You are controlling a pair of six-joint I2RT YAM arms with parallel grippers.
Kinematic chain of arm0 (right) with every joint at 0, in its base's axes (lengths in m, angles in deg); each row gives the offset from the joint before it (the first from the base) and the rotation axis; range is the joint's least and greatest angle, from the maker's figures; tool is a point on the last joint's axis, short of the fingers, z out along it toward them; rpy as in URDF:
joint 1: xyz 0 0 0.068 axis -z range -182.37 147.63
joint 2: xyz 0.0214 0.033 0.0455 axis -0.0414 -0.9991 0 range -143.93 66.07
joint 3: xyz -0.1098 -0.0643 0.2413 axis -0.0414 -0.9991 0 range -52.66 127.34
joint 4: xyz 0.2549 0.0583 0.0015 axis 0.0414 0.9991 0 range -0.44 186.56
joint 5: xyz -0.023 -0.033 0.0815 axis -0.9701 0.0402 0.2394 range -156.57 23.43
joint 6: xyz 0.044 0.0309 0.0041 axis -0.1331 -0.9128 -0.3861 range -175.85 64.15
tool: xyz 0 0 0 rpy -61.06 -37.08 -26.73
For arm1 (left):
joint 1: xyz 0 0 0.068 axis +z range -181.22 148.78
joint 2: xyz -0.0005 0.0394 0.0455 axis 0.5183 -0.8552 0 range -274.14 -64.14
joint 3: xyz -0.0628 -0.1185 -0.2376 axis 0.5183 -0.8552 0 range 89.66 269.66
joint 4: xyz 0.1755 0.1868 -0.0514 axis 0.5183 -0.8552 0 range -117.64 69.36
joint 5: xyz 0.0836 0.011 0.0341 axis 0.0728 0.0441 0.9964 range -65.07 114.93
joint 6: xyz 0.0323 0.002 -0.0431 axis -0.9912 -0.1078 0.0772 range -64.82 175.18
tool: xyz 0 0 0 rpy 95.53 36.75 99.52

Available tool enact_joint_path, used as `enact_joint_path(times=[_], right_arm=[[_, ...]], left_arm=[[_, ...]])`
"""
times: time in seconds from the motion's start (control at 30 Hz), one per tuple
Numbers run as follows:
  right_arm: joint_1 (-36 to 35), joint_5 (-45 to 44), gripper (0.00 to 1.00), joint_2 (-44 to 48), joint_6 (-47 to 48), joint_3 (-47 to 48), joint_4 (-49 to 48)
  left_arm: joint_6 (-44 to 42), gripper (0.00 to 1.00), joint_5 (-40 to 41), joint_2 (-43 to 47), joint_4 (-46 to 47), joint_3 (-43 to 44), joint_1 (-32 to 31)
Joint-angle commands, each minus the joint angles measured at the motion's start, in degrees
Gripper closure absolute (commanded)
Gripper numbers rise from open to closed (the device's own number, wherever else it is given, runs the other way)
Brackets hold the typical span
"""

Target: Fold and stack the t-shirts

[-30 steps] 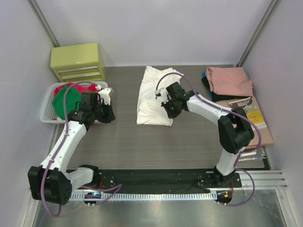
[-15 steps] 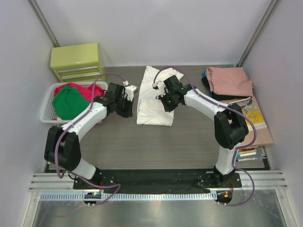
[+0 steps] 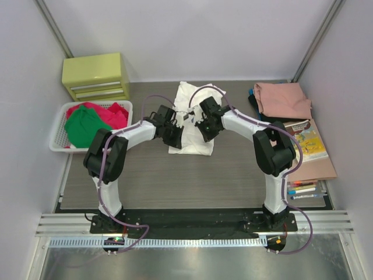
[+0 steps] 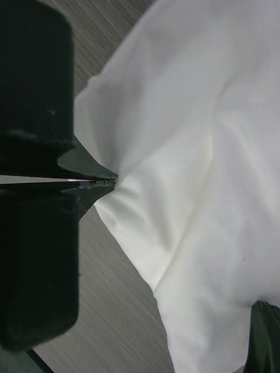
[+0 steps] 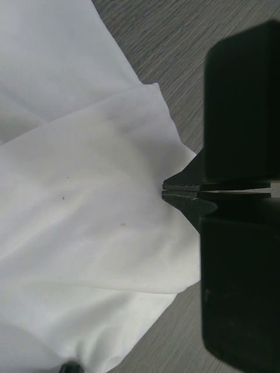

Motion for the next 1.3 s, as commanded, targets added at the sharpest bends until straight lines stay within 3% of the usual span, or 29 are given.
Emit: enact_joint_path(times=[0.0,0.53,0.73,1.0,1.27], right_arm=[[0.11,-0.23,0.99,-1.29,0.4,3.66,-0.64],[6.17,-9.35,0.99,-5.33,-0.21,8.32,-3.89],[7.06,-8.33,0.99,-5.08,0.67,9.64,-4.24],[5.56,-11.48,0.99,10.36,-0.3,-0.27,-9.42],[0.73,-2.97,0.99,16.9,-2.32,-5.3,-4.86]], left_arm=[[1.51,1.0,-1.72,-3.34,4.14,3.7,-1.67],[0.98,1.0,-0.14,-0.89,5.81,-0.95,-1.94],[1.25,1.0,1.26,2.62,6.07,-2.18,-1.85],[-4.98,1.0,8.29,14.31,7.83,-5.26,-1.85],[-11.4,1.0,19.97,26.86,8.18,-9.48,-1.76]])
